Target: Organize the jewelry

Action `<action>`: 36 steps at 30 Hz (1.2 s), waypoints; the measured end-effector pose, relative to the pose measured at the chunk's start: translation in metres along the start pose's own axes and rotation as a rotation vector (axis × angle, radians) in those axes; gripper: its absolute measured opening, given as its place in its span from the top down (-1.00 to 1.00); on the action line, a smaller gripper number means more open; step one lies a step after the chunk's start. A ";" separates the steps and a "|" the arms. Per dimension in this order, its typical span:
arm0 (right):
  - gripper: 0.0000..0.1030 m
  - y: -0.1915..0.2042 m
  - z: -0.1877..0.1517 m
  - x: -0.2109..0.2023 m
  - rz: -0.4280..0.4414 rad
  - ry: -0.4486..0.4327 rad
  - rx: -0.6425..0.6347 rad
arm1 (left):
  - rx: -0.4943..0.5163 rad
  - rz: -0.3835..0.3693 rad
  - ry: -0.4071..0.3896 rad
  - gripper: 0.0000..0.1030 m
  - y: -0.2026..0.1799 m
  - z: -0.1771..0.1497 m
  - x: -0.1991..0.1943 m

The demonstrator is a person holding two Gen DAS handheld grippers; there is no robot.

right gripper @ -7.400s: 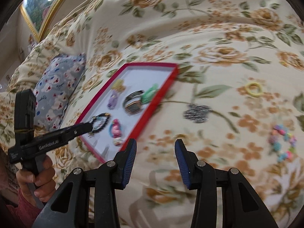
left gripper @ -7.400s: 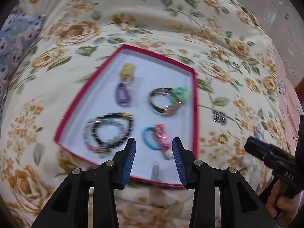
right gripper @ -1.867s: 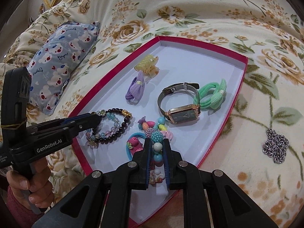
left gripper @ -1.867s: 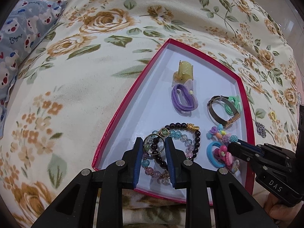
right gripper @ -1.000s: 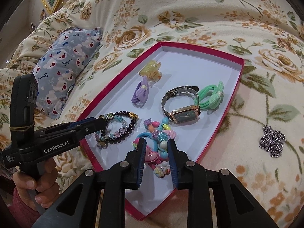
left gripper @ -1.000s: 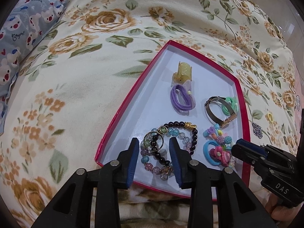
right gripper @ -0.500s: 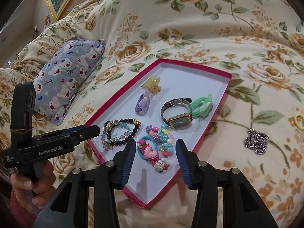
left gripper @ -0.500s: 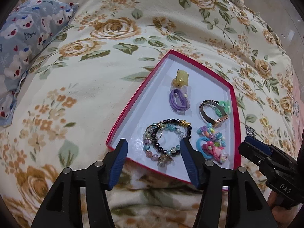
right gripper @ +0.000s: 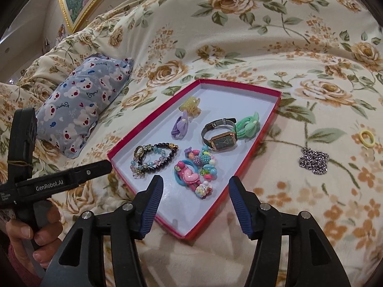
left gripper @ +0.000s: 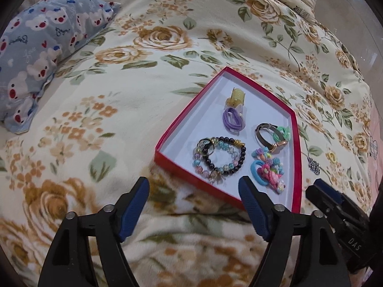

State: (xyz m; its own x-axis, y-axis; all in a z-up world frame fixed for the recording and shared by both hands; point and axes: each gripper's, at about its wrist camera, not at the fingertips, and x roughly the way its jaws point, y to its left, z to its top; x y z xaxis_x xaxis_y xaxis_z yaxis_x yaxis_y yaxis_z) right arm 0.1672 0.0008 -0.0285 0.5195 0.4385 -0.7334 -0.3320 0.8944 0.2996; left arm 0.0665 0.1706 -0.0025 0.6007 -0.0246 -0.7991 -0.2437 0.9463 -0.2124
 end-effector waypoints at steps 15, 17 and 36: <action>-0.67 0.016 -0.019 -0.031 -0.015 -0.049 -0.079 | 0.039 0.090 -0.039 -0.82 -0.003 -0.044 -0.038; -0.67 0.016 -0.022 -0.032 -0.015 -0.039 -0.084 | 0.042 0.093 -0.043 -0.89 -0.003 -0.047 -0.041; -1.00 0.015 0.022 -0.087 -0.053 -0.134 -0.104 | 0.168 0.137 -0.146 -0.99 -0.043 -0.033 -0.088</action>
State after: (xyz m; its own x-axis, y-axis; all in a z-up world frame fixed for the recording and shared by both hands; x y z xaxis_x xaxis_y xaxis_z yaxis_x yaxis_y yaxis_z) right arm 0.1347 -0.0220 0.0530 0.6366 0.4048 -0.6564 -0.3772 0.9058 0.1928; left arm -0.0014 0.1217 0.0586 0.6773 0.1430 -0.7217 -0.2077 0.9782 -0.0011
